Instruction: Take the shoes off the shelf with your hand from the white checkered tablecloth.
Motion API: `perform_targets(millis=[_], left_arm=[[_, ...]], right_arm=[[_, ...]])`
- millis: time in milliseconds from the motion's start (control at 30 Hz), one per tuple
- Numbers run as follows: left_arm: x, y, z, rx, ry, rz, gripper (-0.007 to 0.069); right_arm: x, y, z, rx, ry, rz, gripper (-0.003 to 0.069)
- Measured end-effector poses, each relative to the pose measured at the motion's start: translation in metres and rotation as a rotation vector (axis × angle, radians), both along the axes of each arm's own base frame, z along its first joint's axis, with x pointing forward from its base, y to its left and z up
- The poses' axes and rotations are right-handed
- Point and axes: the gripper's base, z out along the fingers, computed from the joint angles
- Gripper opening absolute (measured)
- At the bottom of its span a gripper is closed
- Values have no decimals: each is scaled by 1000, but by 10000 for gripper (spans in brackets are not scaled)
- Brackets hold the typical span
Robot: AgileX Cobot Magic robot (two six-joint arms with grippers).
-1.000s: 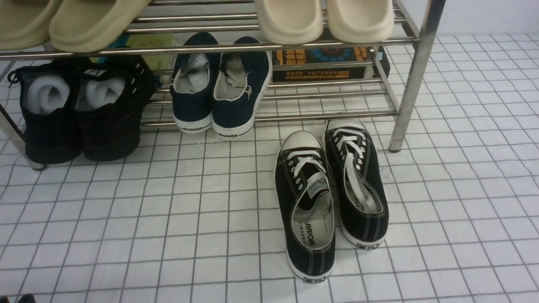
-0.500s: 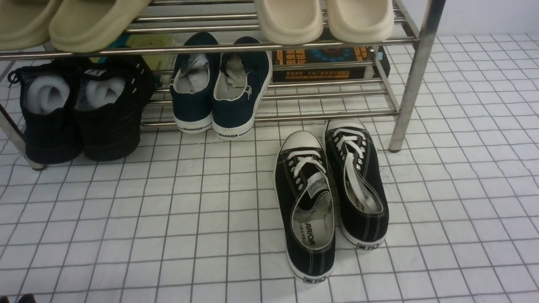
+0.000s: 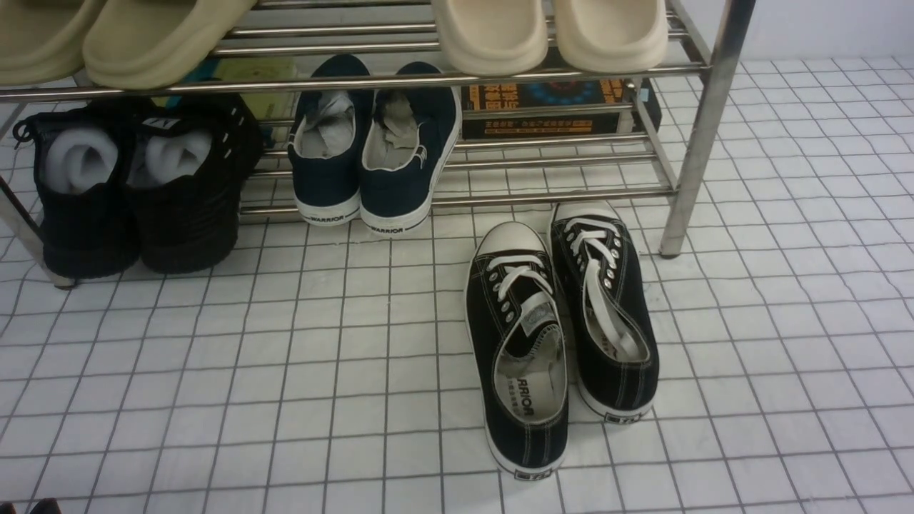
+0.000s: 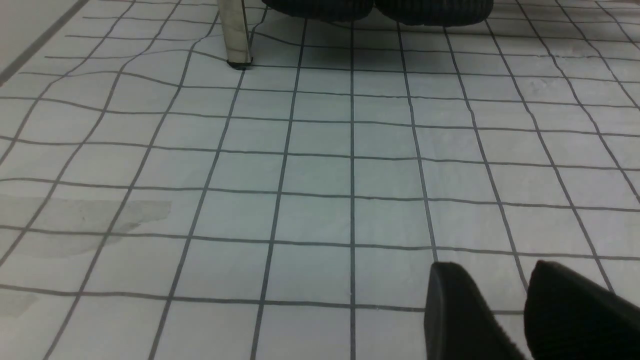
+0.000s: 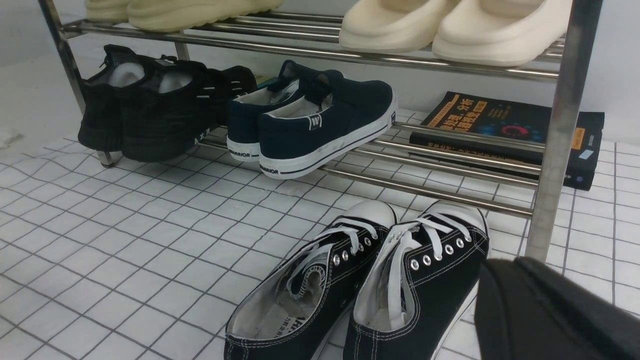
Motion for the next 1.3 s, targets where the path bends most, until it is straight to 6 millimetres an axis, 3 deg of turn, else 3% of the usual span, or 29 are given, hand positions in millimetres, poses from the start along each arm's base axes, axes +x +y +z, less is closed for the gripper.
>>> perform_targets(millis=[400, 500, 600, 867, 1300], left_arm=[[0, 0, 0, 0, 0, 0, 239], [0, 0, 0, 0, 0, 0, 239], [0, 0, 0, 0, 0, 0, 239], [0, 0, 0, 0, 0, 0, 239], [0, 0, 0, 1, 0, 0, 239]], right_arm=[[-3, -3, -5, -79, -44, -10, 15], [-3, -10, -27, -106, -16, -88, 19], [-6, -22, -62, -129, 40, -222, 21], [-14, -39, -107, -95, 70, -476, 32], [-19, -42, -119, -110, 197, -539, 43]])
